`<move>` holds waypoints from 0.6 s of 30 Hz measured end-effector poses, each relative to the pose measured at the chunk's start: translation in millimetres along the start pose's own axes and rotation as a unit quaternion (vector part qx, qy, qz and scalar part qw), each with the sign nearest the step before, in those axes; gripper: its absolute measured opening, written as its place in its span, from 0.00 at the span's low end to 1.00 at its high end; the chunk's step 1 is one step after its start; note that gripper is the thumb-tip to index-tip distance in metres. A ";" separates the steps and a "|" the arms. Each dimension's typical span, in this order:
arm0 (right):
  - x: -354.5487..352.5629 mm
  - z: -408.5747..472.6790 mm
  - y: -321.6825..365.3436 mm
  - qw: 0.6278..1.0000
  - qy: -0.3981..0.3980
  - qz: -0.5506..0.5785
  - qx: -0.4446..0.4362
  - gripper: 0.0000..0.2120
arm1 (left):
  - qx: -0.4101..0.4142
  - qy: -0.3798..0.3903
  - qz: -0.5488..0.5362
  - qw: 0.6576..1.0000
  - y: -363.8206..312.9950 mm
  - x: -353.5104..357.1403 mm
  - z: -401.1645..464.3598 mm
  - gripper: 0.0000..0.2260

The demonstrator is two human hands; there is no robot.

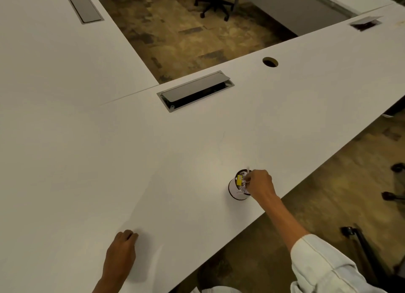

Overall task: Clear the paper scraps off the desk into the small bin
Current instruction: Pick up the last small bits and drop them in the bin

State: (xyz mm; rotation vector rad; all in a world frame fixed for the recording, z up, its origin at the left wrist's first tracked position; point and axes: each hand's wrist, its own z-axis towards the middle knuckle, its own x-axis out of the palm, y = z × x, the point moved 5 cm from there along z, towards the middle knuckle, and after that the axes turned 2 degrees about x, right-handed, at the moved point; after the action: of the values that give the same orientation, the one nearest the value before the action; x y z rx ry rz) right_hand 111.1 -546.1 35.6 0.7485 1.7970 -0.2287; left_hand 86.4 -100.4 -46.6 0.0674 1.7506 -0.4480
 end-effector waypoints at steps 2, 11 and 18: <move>-0.9 3.7 1.8 1.000 0.010 -0.003 -0.002 0.14 | -0.005 -0.008 -0.002 1.000 -3.6 -0.6 -1.7 0.16; -59.6 -6.5 -5.5 0.995 -0.011 0.092 -0.022 0.06 | -0.002 -0.047 -0.008 0.999 -2.1 -2.0 -3.0 0.10; -97.1 -29.2 -54.5 0.953 -0.128 0.274 0.009 0.06 | -0.005 -0.014 0.062 0.998 -10.9 -7.6 3.2 0.12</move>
State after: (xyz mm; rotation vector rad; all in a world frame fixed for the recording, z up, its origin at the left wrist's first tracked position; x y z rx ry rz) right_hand 73.2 -610.4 123.2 1.1422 1.2877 0.0294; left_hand 88.1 -110.1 -37.0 0.1611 1.7100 -0.3490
